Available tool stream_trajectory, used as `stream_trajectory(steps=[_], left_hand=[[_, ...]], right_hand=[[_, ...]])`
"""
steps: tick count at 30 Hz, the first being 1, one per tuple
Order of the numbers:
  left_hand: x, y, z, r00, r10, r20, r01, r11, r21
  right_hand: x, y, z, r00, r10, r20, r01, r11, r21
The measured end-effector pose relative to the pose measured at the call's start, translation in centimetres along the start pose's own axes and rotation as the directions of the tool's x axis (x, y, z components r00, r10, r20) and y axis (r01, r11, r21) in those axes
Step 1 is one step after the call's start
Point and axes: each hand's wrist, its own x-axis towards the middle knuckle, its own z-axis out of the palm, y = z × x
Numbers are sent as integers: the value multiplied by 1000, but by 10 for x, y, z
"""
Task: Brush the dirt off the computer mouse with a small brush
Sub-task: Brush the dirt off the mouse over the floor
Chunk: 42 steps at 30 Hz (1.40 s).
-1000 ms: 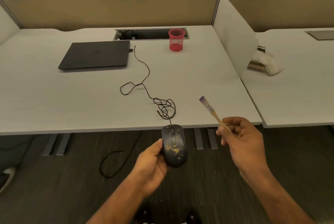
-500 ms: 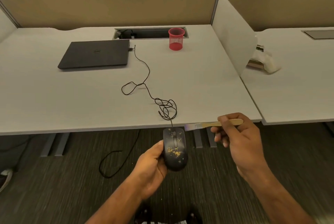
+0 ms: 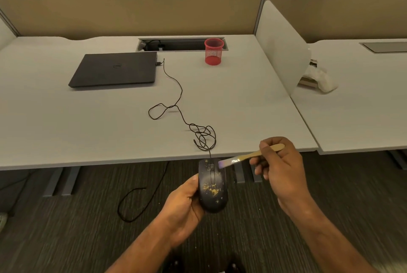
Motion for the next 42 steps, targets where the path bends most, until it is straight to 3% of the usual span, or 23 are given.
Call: stream_trajectory(steps=[3, 7, 13, 17, 23, 29, 34, 39, 42], left_hand=[[-1, 2, 1, 1000, -2, 0, 2, 1000, -3], [-1, 2, -1, 1000, -11, -13, 11, 1000, 7], [0, 1, -1, 1000, 14, 6, -14, 1000, 12], [-1, 1, -2, 1000, 13, -5, -13, 1000, 23], [-1, 1, 0, 1000, 9, -13, -8, 1000, 13], [2, 0, -4, 999, -14, -36, 14, 1000, 16], [3, 3, 2, 1000, 18, -21, -18, 1000, -6], [5, 2, 3, 999, 18, -28, -17, 1000, 23], [6, 2, 1, 1000, 11, -21, -11, 1000, 10]], right_hand=[[0, 3, 5, 1000, -3, 4, 3, 996, -91], [3, 1, 1, 998, -29, -54, 25, 998, -65], [5, 4, 12, 997, -58, 45, 63, 989, -131], [10, 3, 8, 993, -109, -39, 100, 976, -191], [11, 2, 16, 997, -63, 50, 69, 989, -129], [14, 2, 12, 995, -85, -49, 76, 983, -166], [7, 3, 11, 996, -79, 47, 83, 992, -97], [7, 3, 7, 993, -106, -55, 97, 984, -149], [5, -1, 5, 994, -108, -9, 107, 991, -76]])
